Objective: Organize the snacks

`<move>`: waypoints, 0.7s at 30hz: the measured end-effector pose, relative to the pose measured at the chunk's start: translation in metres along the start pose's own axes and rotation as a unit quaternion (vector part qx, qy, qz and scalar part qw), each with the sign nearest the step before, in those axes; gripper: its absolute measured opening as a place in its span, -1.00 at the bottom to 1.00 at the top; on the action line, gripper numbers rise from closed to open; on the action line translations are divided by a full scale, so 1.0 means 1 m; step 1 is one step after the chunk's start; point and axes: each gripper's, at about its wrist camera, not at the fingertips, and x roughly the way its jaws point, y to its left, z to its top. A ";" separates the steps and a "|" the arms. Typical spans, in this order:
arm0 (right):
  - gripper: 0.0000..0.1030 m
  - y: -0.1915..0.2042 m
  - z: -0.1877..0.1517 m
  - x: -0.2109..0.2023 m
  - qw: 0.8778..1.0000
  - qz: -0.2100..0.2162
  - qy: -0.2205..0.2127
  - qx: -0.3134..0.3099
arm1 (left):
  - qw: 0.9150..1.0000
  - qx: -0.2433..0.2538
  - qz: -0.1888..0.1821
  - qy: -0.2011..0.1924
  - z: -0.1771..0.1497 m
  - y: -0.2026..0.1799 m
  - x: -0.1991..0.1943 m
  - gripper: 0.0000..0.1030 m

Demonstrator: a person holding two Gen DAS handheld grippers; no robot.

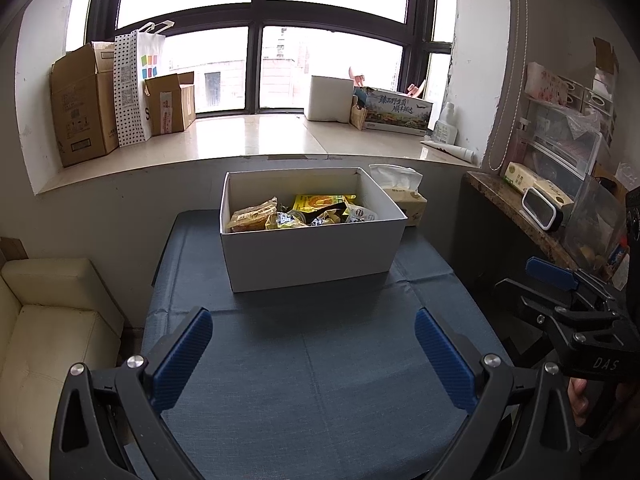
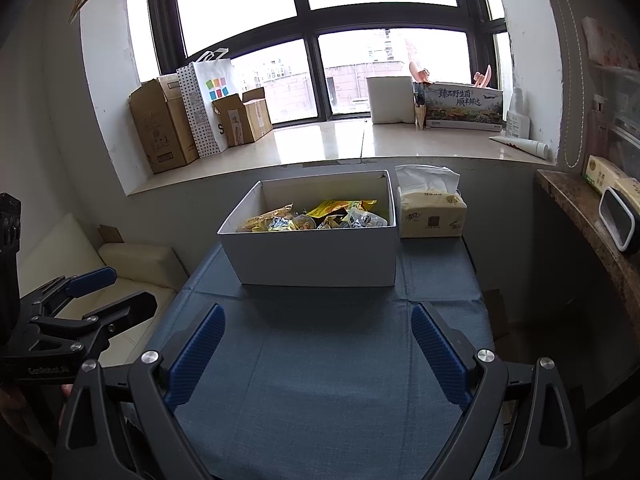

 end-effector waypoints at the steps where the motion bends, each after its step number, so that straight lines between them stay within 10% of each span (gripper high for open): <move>1: 0.89 0.000 0.000 0.000 1.000 0.000 0.001 0.000 | 1.000 -0.001 -0.001 0.000 0.000 0.000 0.000 1.00; 21: 0.89 -0.002 -0.001 -0.001 1.000 -0.002 -0.001 0.003 | 1.000 0.005 -0.004 -0.005 0.002 -0.003 -0.002 1.00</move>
